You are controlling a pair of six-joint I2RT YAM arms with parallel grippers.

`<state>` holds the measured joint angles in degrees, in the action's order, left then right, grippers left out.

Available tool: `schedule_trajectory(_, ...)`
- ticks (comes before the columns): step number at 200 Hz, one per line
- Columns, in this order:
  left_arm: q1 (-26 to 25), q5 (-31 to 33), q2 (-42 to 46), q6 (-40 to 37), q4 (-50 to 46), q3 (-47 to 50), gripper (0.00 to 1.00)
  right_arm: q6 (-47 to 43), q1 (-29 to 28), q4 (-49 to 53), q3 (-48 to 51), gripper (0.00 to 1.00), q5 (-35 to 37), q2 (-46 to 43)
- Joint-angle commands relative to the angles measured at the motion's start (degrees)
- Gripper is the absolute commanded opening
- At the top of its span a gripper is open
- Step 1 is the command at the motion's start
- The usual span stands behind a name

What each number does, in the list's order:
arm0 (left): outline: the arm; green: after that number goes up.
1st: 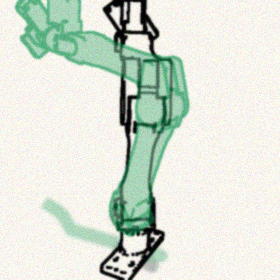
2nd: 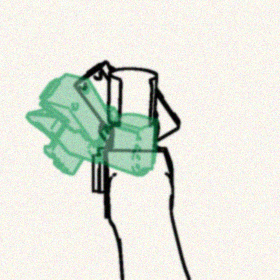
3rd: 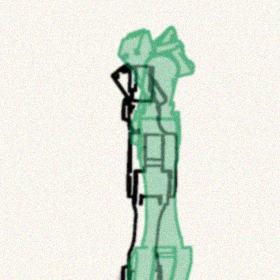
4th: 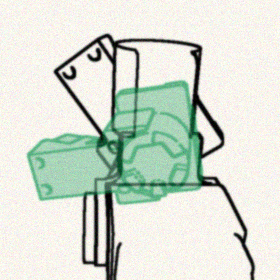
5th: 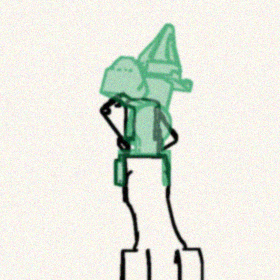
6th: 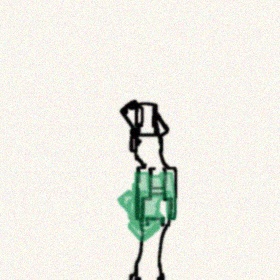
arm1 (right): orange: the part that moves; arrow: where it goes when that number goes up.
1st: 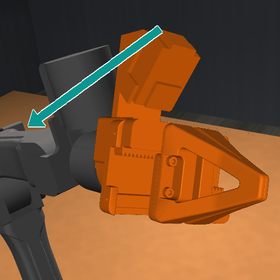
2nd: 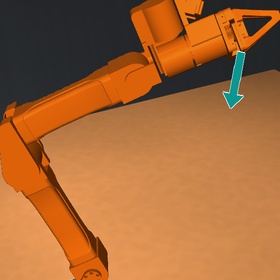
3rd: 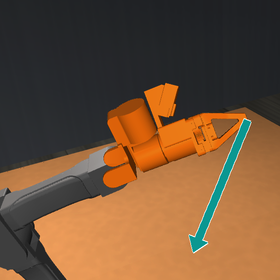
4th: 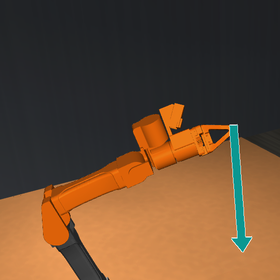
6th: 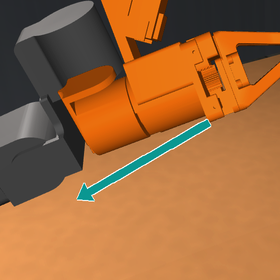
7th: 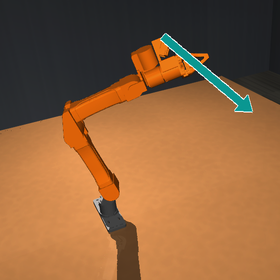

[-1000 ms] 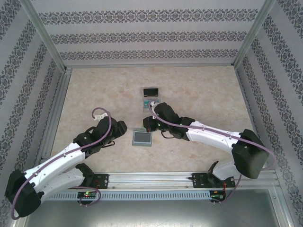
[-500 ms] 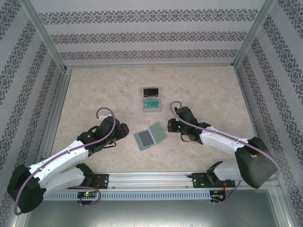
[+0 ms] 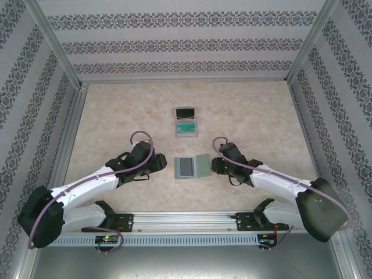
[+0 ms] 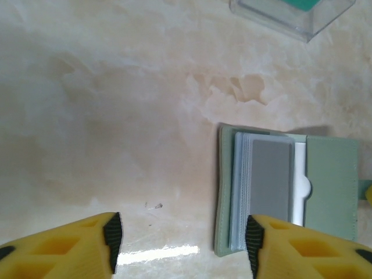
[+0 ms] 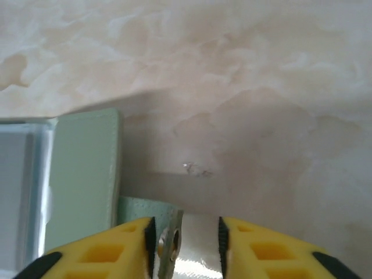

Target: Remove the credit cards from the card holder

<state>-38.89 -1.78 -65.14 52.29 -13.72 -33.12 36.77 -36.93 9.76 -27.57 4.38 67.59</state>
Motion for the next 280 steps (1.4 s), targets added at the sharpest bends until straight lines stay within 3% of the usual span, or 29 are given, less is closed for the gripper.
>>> schedule_trajectory(1,-1.2,-1.1,-0.8,-2.2,3.4,-2.0,0.67,-2.3,-4.4,8.2,-5.9,0.42,10.5,-1.9)
schedule_trajectory(37,-2.2,-0.6,-1.8,-2.7,3.5,-2.9,0.66,-5.0,-9.4,14.1,-13.1,0.44,16.8,0.4)
schedule_trajectory(63,-2.7,-0.9,-1.9,-2.6,4.0,-3.3,0.64,-7.9,-10.4,13.3,-16.4,0.38,12.6,4.1)
schedule_trajectory(78,-3.3,-1.4,-2.6,-2.2,5.2,-3.1,0.58,-8.6,-10.5,12.3,-17.3,0.26,10.2,6.9)
schedule_trajectory(97,-4.2,-2.5,-4.0,-1.3,7.6,-2.7,0.44,-9.4,-10.4,10.9,-17.2,0.19,9.1,10.2)
schedule_trajectory(128,-5.8,-3.8,-7.9,-0.4,10.6,-3.1,0.26,-8.3,-9.6,9.2,-15.5,0.13,8.0,14.2)
schedule_trajectory(167,-6.8,-4.9,-13.3,-0.9,11.6,-6.0,0.19,-6.5,-9.3,7.5,-12.5,0.12,8.4,14.9)
schedule_trajectory(227,-7.8,-6.0,-20.1,-1.2,12.9,-9.2,0.16,-3.7,-7.7,5.4,-8.3,0.12,8.7,12.2)
schedule_trajectory(280,-7.9,-6.7,-23.8,-1.1,13.1,-10.0,0.19,-3.5,-6.7,1.8,-6.7,0.09,4.5,13.1)
